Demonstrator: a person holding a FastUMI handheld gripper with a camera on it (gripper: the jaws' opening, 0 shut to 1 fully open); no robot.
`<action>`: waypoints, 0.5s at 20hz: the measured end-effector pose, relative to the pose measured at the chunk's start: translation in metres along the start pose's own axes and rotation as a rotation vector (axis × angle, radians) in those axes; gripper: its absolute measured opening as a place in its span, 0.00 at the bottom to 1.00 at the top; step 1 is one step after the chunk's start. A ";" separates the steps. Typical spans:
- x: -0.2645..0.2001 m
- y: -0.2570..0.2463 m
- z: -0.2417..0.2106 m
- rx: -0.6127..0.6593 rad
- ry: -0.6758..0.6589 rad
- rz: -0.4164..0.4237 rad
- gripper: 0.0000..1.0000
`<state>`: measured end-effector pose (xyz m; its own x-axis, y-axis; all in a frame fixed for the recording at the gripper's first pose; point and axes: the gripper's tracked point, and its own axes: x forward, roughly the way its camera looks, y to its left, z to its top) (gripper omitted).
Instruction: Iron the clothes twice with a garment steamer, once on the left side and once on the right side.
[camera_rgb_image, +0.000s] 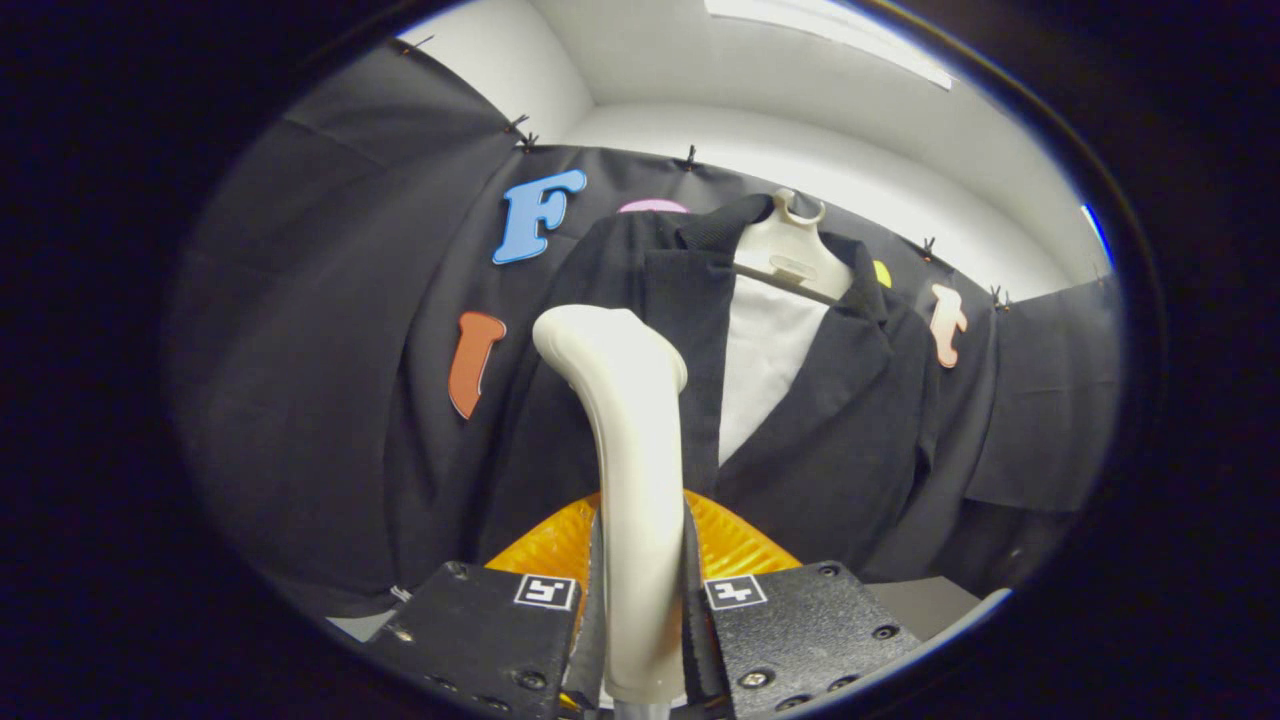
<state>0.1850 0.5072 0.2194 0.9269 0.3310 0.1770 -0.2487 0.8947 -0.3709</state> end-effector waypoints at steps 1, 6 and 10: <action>-0.001 0.001 -0.006 -0.003 0.007 0.005 0.34; -0.020 0.010 -0.046 0.006 0.056 0.028 0.34; -0.032 0.023 -0.092 -0.003 0.158 0.011 0.33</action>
<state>0.1758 0.4897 0.1215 0.9568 0.2894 0.0273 -0.2586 0.8901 -0.3752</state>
